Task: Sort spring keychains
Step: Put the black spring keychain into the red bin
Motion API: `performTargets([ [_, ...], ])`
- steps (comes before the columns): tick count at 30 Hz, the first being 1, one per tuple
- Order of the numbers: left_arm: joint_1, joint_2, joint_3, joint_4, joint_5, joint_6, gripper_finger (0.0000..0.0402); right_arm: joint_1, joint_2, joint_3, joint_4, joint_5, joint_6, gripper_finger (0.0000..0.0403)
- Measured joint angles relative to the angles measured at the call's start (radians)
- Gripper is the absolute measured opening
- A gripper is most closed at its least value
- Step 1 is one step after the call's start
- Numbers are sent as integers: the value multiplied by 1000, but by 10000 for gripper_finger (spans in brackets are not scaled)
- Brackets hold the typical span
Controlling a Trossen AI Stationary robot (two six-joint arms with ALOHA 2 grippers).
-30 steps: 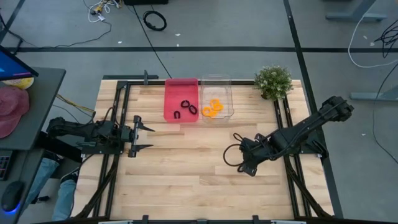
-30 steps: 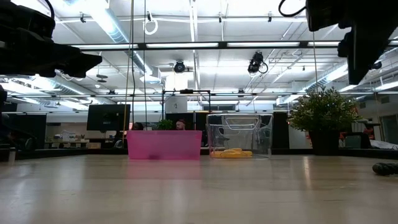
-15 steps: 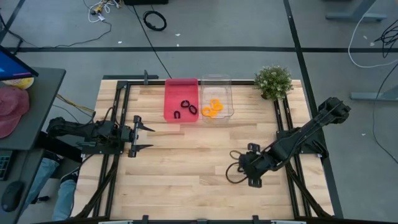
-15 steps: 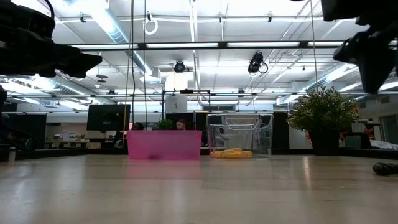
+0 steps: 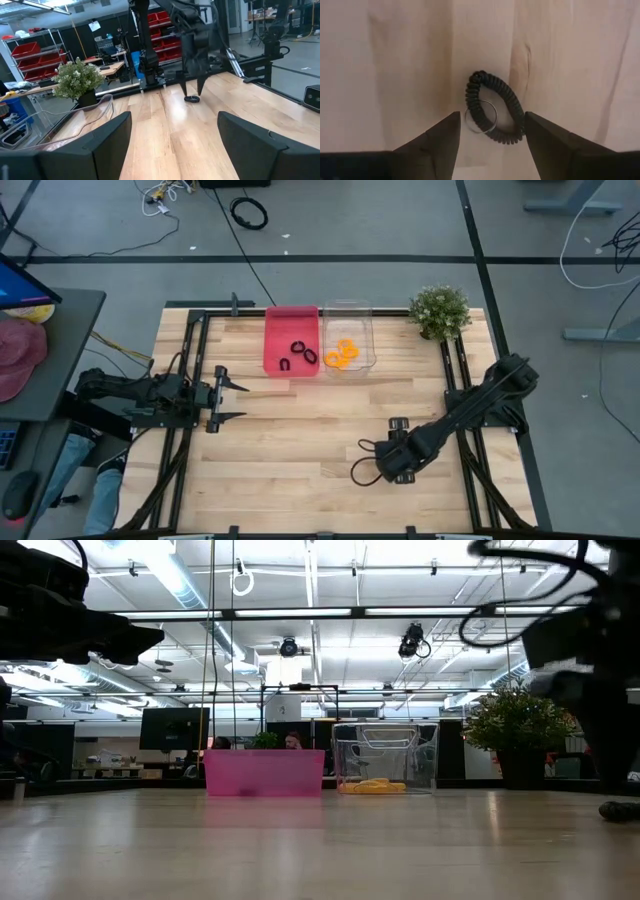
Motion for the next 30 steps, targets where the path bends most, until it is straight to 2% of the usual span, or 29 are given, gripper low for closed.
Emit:
performTargets([
  [12, 0, 0, 0, 0, 0, 0, 298, -6, 71, 3, 25, 25, -10, 220],
  [19, 0, 0, 0, 0, 0, 0, 298, -16, 72, 2, 30, 12, -17, 195],
  [23, 0, 0, 0, 0, 0, 0, 298, -24, 73, 2, 41, -20, -45, 153],
  [28, 0, 0, 0, 0, 0, 0, 298, -25, 74, 2, 54, -47, -80, 41],
  [30, 0, 0, 0, 0, 0, 0, 298, -28, 73, 2, 62, -48, -104, 17],
])
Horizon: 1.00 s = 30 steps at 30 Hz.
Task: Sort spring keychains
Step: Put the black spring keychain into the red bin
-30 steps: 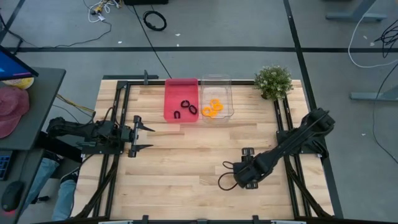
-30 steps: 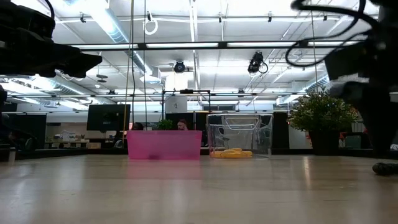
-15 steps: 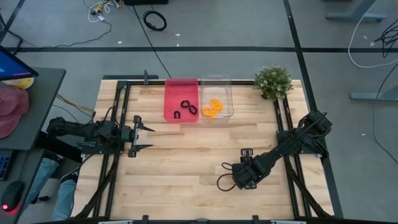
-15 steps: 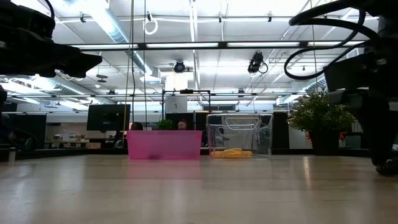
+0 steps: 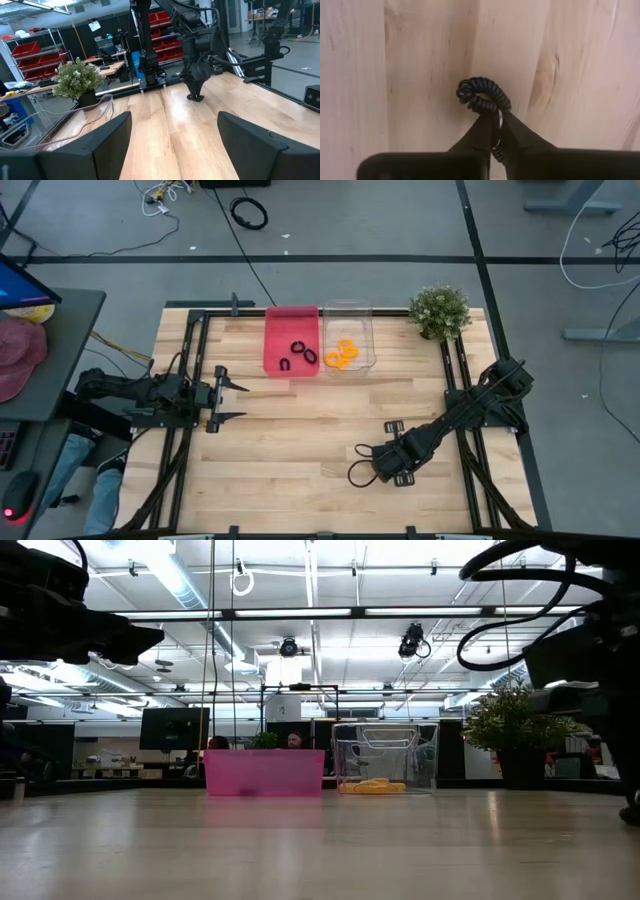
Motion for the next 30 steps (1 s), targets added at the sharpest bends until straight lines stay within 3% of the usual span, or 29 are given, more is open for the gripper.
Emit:
performTargets([
  [5, 0, 0, 0, 0, 0, 0, 298, -24, -15, -4, 53, 17, -55, 26],
  [9, 0, 0, 0, 0, 0, 0, 298, -69, -27, -3, 172, 208, -109, 10],
  [11, 0, 0, 0, -1, 0, 0, 298, -98, -29, -4, 301, 246, -179, 10],
  [18, 0, 4, 0, -5, 1, 0, 298, -239, -29, -2, 842, 218, -411, 10],
  [22, 0, 9, 0, -6, 1, 0, 298, -346, -29, -2, 1101, 74, -454, 10],
  [30, 0, 9, 0, -6, 1, 0, 298, -543, -31, -1, 1375, -91, -421, 10],
])
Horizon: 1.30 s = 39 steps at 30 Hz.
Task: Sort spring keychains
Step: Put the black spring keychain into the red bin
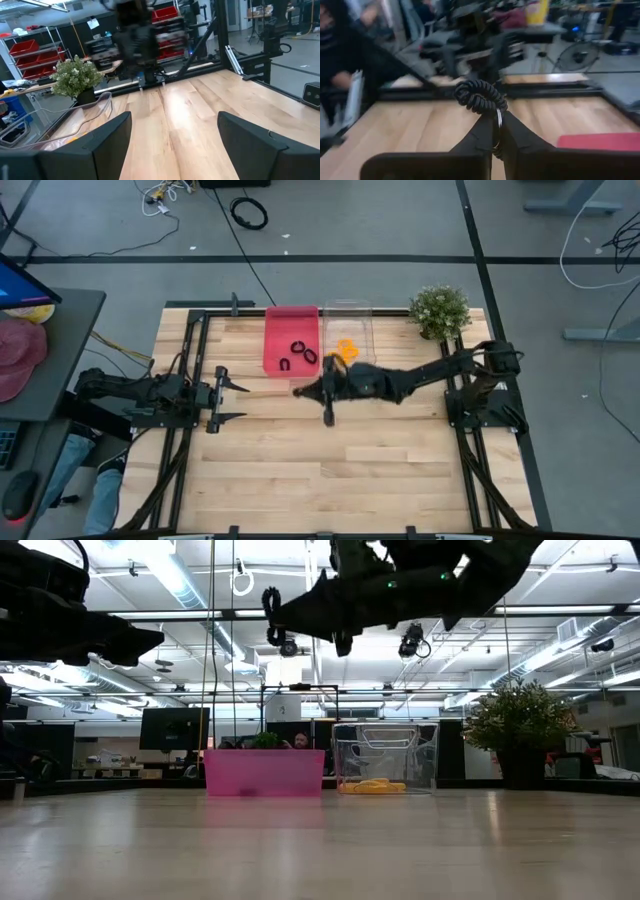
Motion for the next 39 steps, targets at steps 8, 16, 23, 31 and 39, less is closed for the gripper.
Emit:
performTargets([
  [8, 0, 0, 0, 0, 0, 0, 298, -115, -2, 1, 46, -4, 53, 11],
  [16, 0, 0, 0, 0, 0, 0, 298, -181, -2, 1, 70, -10, 93, 11],
  [23, 0, 0, 0, 0, 0, 0, 298, -182, -2, 1, 69, -58, 71, 11],
  [31, 0, 0, 0, 0, 0, 0, 298, -209, -2, 1, 58, -79, 61, 11],
  [39, 0, 0, 0, 0, 0, 0, 298, -251, -2, 1, 36, -137, 56, 11],
])
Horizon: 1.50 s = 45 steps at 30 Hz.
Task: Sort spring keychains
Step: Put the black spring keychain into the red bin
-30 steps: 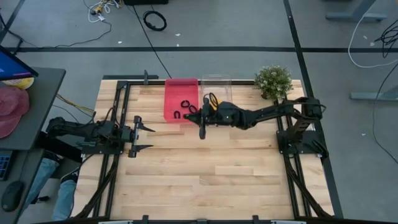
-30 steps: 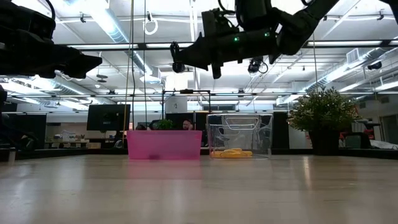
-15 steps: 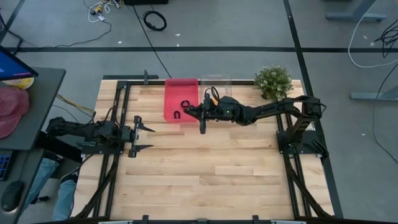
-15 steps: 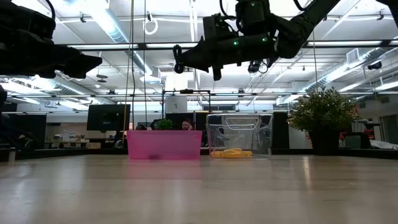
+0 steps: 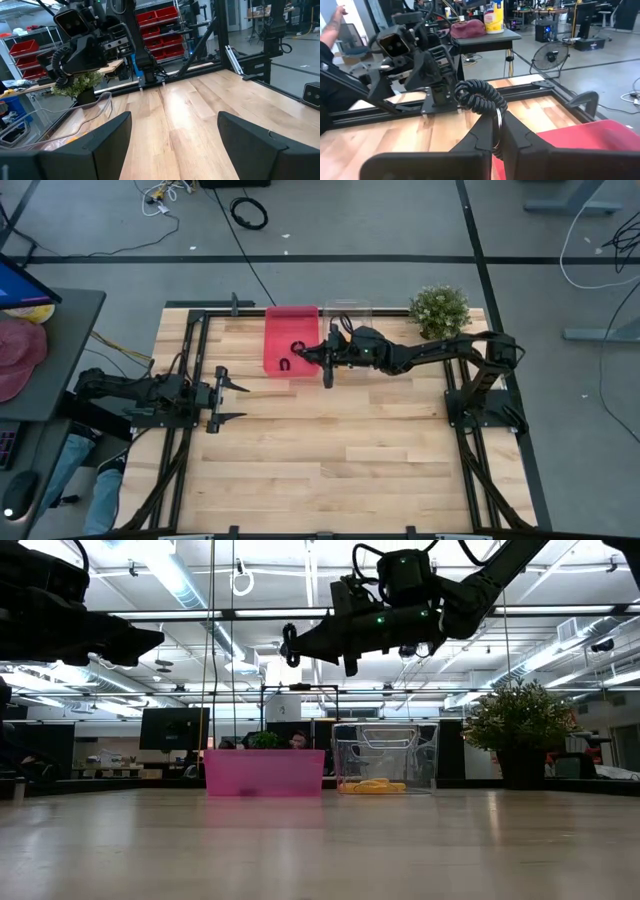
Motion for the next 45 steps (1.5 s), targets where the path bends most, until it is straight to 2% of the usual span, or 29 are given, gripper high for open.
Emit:
performTargets([
  [14, 0, 0, 0, 0, 0, 0, 298, -59, 0, 0, -13, -86, -17, 11],
  [25, 0, 0, 0, 0, 0, 0, 298, -100, -1, 1, -63, -93, -38, 11],
  [28, 0, 0, 0, 0, 0, 0, 298, -103, -1, 1, -64, -85, -43, 11],
  [34, 0, 0, 0, 0, 0, 0, 298, -106, -1, 1, -29, 1, -115, 11],
  [39, 0, 0, 0, 0, 0, 0, 298, -109, -1, 1, 9, 3, -119, 16],
  [45, 0, 0, 0, 0, 0, 0, 298, -109, 16, 1, 21, 4, -105, 42],
])
